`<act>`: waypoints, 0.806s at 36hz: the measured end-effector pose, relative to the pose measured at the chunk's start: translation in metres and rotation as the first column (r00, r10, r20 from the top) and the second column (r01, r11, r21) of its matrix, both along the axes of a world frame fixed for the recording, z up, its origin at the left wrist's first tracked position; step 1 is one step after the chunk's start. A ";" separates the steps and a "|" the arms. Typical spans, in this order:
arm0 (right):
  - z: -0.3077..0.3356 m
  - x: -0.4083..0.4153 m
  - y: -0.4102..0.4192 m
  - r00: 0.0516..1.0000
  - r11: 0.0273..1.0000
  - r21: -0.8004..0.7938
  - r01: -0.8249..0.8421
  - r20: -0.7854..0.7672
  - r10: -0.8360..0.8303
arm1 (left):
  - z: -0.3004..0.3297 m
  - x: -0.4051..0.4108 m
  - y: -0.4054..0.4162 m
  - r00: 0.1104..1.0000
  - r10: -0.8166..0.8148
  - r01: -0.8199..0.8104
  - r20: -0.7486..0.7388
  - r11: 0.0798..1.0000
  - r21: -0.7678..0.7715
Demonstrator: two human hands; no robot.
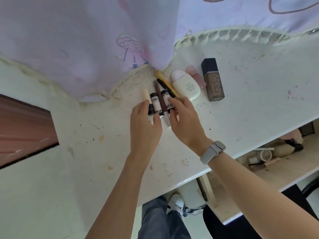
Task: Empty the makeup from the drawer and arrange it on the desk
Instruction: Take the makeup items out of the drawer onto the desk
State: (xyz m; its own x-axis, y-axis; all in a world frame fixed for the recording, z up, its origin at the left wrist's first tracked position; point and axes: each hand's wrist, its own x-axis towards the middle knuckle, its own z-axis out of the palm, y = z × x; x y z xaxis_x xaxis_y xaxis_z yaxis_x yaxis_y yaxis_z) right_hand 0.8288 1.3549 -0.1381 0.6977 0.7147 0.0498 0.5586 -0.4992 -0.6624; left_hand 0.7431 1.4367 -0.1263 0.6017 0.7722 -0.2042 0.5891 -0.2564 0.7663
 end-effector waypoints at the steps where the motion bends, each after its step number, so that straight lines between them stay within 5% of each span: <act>1: 0.000 -0.001 -0.005 1.000 1.000 0.022 -0.010 0.011 0.009 | 0.000 -0.002 -0.002 1.000 -0.021 0.021 0.003 1.000 0.014; 10: 0.016 -0.013 -0.115 0.999 0.998 0.041 0.047 0.011 -0.048 | 0.004 -0.014 -0.059 0.988 -0.148 0.134 0.032 0.953 0.272; 16: 0.016 -0.008 -0.215 0.990 0.971 -0.193 0.142 0.007 -0.144 | 0.003 -0.006 -0.134 0.913 -0.385 0.338 0.135 0.899 0.280; 23: -0.013 0.030 -0.307 0.979 0.825 -0.538 0.173 -0.001 -0.206 | -0.016 0.014 -0.221 0.701 -0.657 0.616 0.278 0.754 0.229; 29: -0.047 0.075 -0.335 0.992 0.652 -0.756 0.058 -0.031 -0.125 | -0.078 0.020 -0.270 0.582 -0.773 0.812 -0.253 0.568 0.134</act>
